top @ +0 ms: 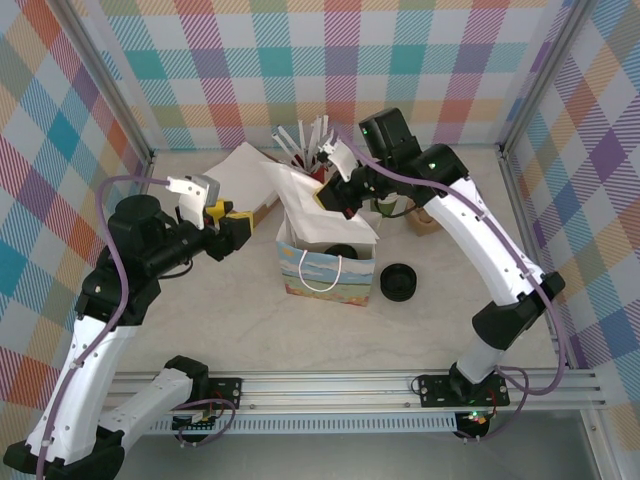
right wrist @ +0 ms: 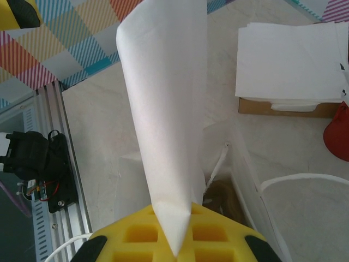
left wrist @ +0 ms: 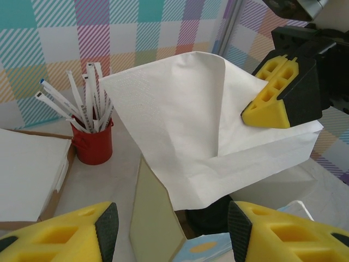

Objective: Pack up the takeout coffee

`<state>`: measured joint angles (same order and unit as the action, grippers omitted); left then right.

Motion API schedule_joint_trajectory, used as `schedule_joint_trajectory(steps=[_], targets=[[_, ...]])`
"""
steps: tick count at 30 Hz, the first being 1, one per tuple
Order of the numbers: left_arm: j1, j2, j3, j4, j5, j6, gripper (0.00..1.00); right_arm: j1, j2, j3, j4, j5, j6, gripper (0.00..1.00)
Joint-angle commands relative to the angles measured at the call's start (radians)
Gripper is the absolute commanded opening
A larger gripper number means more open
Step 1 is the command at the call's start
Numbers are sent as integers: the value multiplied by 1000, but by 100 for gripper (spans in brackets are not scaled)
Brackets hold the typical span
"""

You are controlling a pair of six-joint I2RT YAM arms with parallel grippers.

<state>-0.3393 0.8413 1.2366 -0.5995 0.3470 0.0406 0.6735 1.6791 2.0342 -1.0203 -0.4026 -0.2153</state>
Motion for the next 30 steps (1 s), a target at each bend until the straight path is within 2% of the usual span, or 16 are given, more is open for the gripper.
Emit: schedule_joint_trajectory(steps=[1, 10, 30], targets=[[-10, -23, -19, 21, -17, -10, 58, 14, 16, -6, 34, -2, 38, 0], [-10, -23, -31, 26, -24, -4, 58, 28, -6, -84, 87, 31, 97, 0], [-10, -21, -39, 29, -41, -6, 58, 32, -98, -270, 78, 152, 64, 0]])
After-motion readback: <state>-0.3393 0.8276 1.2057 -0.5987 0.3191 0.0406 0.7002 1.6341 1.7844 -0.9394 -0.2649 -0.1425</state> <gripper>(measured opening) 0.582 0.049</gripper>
